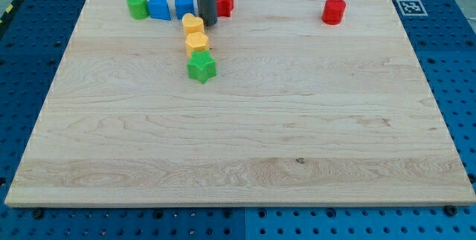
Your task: Place your arm at the right side of the red circle
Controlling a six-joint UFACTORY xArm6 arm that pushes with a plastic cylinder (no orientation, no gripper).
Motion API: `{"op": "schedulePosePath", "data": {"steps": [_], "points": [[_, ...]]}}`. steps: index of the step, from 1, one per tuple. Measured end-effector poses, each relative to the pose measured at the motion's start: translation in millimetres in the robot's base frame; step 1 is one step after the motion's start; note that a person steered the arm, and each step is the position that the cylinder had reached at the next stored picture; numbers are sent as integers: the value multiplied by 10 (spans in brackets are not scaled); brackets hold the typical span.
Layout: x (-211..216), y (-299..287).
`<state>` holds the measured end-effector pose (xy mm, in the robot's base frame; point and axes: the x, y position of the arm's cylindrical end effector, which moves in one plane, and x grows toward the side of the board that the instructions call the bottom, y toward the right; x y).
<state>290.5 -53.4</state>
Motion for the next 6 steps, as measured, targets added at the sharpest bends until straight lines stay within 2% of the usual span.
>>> {"op": "schedulePosePath", "data": {"steps": [2, 4, 5, 6], "points": [[156, 866], [300, 2322], [285, 2998], [-32, 3185]]}}
